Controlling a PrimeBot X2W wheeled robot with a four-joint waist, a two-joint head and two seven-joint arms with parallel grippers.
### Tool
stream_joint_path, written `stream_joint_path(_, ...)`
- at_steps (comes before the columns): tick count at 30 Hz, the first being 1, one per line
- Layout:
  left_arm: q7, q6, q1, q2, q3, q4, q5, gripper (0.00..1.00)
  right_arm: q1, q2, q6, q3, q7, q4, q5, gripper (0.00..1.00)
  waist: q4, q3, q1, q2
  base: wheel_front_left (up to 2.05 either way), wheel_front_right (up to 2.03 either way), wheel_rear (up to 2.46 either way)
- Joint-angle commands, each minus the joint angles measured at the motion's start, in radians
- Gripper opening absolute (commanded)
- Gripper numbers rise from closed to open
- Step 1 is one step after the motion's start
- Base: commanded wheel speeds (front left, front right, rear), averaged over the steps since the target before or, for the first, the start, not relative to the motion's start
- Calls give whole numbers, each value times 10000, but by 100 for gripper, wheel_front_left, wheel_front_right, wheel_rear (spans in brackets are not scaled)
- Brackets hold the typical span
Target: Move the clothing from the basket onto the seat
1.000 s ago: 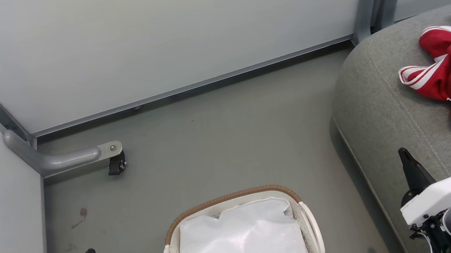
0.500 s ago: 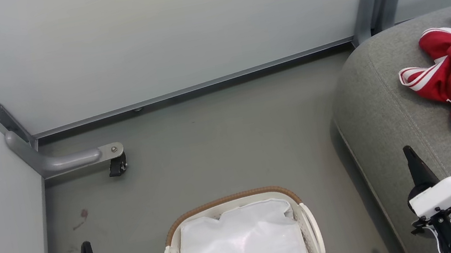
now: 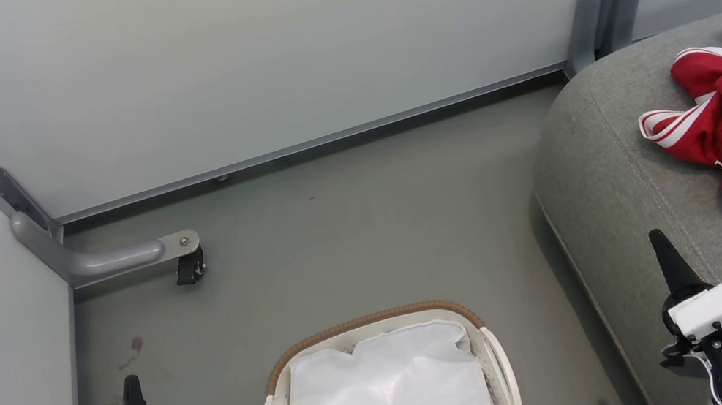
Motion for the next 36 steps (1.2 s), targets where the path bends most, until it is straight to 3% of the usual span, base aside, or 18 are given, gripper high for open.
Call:
stream_joint_path(1, 76, -86, -278, 50, 56, -135, -299, 0, 16, -67, -5, -63, 64, -173, 290, 0, 2, -7, 0, 0, 0, 0, 0)
stream_joint_path(36, 934, -245, -601, 69, 387, -441, -3216, 0, 199, -91, -7, -377, 919, -724, 3321, 0, 31, -160, 0, 0, 0, 0, 0)
